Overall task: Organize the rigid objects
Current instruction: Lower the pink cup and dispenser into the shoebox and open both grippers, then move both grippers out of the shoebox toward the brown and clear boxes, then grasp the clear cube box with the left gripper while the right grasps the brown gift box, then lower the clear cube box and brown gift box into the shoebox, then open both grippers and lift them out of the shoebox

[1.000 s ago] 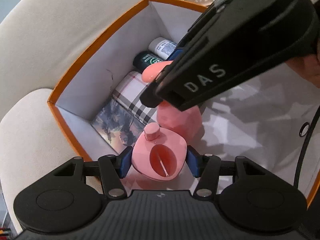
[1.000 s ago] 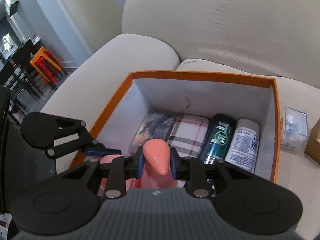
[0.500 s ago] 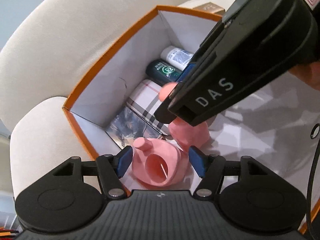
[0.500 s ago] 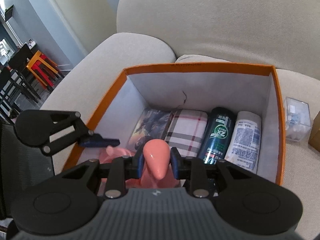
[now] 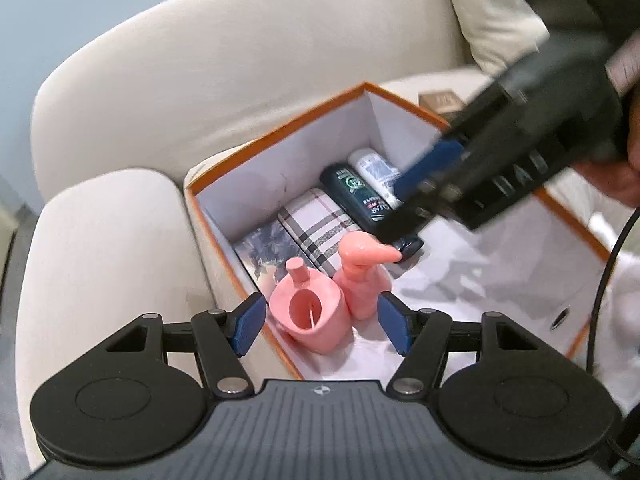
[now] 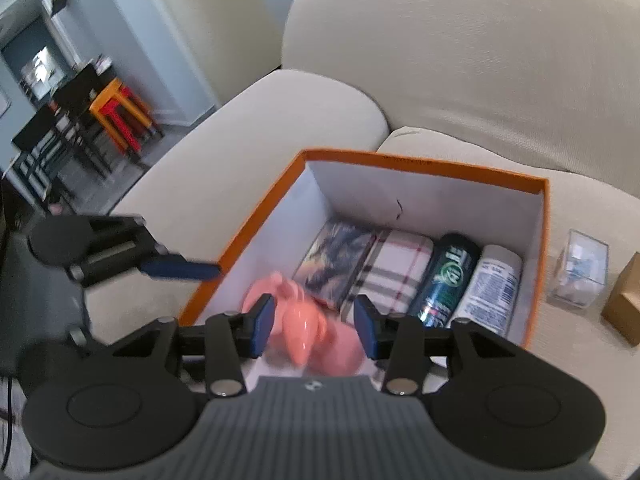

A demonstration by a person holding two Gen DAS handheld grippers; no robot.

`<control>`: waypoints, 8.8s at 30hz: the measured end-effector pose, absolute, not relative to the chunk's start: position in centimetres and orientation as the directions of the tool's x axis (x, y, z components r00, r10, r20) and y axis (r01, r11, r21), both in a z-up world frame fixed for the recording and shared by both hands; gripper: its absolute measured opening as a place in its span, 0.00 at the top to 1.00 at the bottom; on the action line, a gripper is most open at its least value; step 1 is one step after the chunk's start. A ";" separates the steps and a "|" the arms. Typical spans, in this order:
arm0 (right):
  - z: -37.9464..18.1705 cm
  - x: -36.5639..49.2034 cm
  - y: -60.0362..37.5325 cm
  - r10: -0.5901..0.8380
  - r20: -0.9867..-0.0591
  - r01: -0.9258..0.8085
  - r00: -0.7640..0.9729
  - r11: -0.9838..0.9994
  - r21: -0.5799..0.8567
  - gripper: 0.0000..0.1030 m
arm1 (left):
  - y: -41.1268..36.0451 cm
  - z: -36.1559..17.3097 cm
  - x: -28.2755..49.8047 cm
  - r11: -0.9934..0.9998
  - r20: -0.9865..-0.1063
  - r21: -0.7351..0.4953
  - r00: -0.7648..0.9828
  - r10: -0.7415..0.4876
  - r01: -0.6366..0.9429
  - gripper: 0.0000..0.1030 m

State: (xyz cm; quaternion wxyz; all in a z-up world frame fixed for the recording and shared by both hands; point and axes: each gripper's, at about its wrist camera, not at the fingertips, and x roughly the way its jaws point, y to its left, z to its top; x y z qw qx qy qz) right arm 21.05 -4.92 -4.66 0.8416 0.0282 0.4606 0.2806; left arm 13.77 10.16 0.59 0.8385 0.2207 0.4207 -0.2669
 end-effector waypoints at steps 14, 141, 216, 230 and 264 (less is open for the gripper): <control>-10.4 21.1 0.1 0.307 -0.917 -0.593 0.255 0.799 0.102 0.59 | 13.2 -0.6 15.2 0.880 -0.879 -0.016 0.413 -0.239 0.474 0.56; -6.4 30.3 -23.9 0.248 -0.909 -0.762 0.336 0.639 -0.108 0.39 | -16.2 -1.4 26.8 0.166 -0.956 0.168 0.202 -0.214 0.972 0.44; -9.1 16.7 2.0 0.318 -0.943 -0.993 0.097 0.097 -0.070 0.39 | 9.1 0.2 12.5 0.465 -0.939 0.179 0.292 -0.182 0.867 0.24; -10.4 17.8 4.6 0.321 -0.942 -0.992 0.098 0.110 -0.065 0.39 | 11.5 -1.6 13.2 0.570 -0.962 0.142 0.249 -0.113 0.809 0.52; -7.0 17.4 2.7 0.187 -0.971 -0.493 0.150 0.865 0.091 0.63 | 14.8 1.0 12.2 0.768 -0.902 0.060 0.363 -0.232 0.638 0.45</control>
